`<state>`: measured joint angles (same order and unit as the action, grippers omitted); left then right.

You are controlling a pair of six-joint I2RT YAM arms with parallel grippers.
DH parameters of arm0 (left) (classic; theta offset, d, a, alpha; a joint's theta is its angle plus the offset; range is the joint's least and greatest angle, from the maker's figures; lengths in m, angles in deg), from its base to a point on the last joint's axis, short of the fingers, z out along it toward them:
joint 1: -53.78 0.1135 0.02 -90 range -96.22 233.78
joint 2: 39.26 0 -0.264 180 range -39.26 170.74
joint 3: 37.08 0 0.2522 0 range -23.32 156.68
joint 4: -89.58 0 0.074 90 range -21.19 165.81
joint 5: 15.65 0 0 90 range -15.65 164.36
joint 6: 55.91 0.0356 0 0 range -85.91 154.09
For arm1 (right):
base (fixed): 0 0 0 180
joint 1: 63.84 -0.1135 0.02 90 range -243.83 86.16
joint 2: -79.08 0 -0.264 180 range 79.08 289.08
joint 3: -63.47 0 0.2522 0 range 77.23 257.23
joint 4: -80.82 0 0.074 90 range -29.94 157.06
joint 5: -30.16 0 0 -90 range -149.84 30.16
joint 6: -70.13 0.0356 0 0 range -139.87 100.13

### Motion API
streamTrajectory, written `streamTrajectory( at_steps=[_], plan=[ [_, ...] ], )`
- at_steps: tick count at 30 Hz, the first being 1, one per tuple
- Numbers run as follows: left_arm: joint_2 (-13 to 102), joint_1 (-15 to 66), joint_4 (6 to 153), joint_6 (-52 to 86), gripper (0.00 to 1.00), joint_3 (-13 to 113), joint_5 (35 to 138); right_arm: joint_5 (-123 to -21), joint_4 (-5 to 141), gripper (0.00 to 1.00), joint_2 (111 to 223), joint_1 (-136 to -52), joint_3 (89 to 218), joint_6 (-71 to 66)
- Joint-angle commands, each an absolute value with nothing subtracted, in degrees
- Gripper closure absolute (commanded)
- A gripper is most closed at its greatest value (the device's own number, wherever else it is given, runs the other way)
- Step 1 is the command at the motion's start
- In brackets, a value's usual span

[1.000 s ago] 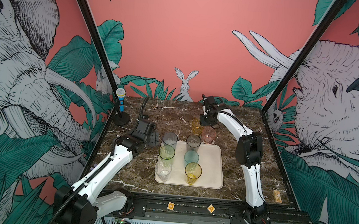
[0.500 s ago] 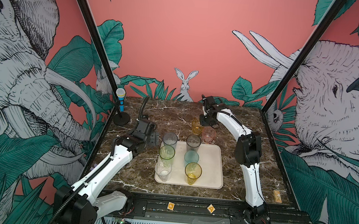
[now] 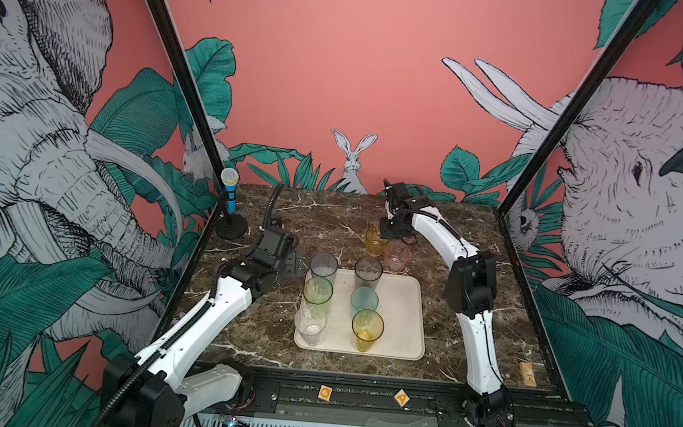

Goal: Place the glasses into the tray
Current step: Pick up the glass from the top-center of the table.

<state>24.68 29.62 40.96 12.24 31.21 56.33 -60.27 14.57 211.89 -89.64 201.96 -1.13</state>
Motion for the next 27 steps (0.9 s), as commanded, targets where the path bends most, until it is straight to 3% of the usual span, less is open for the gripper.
streamTrajectory(
  at_steps=[1,27],
  plan=[
    [22.88,29.96,39.83,12.06,0.06,32.85,55.97,-59.44,12.94,0.99,211.27,-89.39,204.02,-1.5],
    [19.58,29.98,38.66,10.89,0.06,32.31,57.13,-57.67,2.93,1.0,199.17,-89.41,210.27,-2.9]
  ],
)
